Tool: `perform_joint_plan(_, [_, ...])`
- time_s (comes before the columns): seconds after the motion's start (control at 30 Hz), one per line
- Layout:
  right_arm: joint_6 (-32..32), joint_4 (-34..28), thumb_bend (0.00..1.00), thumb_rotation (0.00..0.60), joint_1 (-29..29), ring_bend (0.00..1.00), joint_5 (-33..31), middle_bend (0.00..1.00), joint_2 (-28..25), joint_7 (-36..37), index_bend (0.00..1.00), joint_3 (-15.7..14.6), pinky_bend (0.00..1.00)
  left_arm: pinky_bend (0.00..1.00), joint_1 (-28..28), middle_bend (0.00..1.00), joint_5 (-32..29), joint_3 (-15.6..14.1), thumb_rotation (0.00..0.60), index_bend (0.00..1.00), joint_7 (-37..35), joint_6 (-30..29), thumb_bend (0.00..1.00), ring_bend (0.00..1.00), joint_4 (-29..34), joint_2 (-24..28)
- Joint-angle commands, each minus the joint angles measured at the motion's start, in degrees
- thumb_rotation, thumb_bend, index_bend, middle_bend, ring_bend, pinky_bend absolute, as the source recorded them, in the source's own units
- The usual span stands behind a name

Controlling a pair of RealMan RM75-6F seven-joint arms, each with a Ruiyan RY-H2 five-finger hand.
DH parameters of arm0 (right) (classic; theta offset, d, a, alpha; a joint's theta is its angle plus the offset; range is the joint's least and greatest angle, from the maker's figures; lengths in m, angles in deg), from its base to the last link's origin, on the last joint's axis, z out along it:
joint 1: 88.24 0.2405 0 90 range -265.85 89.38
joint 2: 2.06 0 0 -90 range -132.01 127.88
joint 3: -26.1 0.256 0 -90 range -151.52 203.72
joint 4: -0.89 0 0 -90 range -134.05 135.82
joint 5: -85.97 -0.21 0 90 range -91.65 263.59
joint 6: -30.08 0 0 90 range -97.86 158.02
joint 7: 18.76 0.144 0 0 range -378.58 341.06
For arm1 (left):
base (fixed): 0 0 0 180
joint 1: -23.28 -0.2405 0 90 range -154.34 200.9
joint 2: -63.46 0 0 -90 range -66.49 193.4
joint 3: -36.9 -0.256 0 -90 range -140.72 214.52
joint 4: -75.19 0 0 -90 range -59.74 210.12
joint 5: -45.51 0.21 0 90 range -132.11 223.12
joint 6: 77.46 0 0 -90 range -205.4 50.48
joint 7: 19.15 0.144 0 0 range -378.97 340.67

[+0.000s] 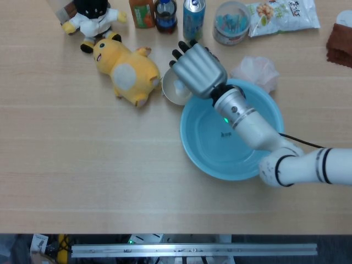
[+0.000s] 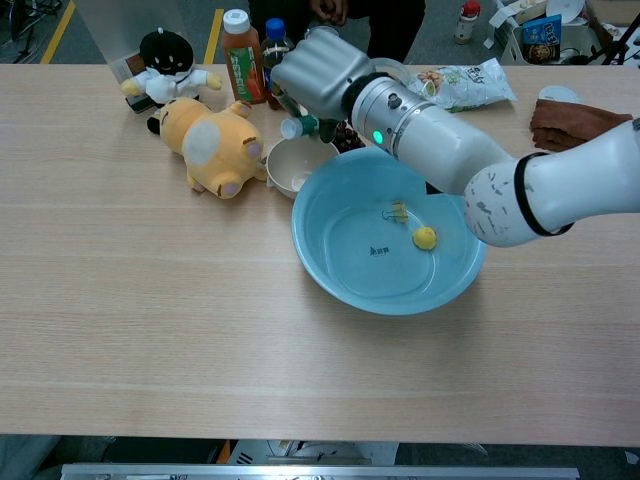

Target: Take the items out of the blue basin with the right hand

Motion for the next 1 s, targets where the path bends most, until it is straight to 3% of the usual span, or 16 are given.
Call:
perform_joint_plan(0.03, [-0.9, 3.2, 0.24, 0.6, 1.8, 0.26, -2.4, 0.39, 2.4, -1.2, 0.61, 0.4, 0.4, 0.26, -0.1, 0.26, -0.1, -0.1, 0.6, 0.26, 0.3, -0.1, 0.37, 0.25, 0.2, -0.1])
perform_joint_plan(0.27, [-1.2, 4.6, 0.23, 0.6, 2.7, 0.22, -3.5, 0.33, 3.2, -1.2, 0.35, 0.1, 0.38, 0.26, -0.1, 0.26, -0.5, 0.0, 0.6, 0.26, 0.9, -0.3, 0.37, 0.25, 0.5, -0.4])
perform_joint_plan(0.5, [-0.5, 3.3, 0.23, 0.6, 2.1, 0.2, -3.2, 0.3, 1.9, 0.2, 0.24, -0.4, 0.38, 0.26, 0.3, 0.26, -0.5, 0.2, 0.6, 0.26, 1.6, -0.1, 0.37, 0.25, 0.8, -0.5])
perform_joint_plan(0.7, [5.7, -7.3, 0.23, 0.6, -2.4, 0.2, -2.2, 0.3, -5.9, 2.0, 0.24, -1.1, 0.38, 0.26, 1.2, 0.26, -0.3, 0.4, 0.6, 0.26, 2.3, 0.6, 0.37, 0.25, 0.8, -0.5])
perform_joint_plan(1.0, [18.8, -28.2, 0.23, 0.6, -13.2, 0.2, -0.7, 0.31, -24.0, 3.6, 0.27, -4.3, 0.38, 0.26, 3.7, 0.26, 0.7, 1.3, 0.6, 0.26, 4.0, 2.6, 0.37, 0.25, 0.3, -1.7])
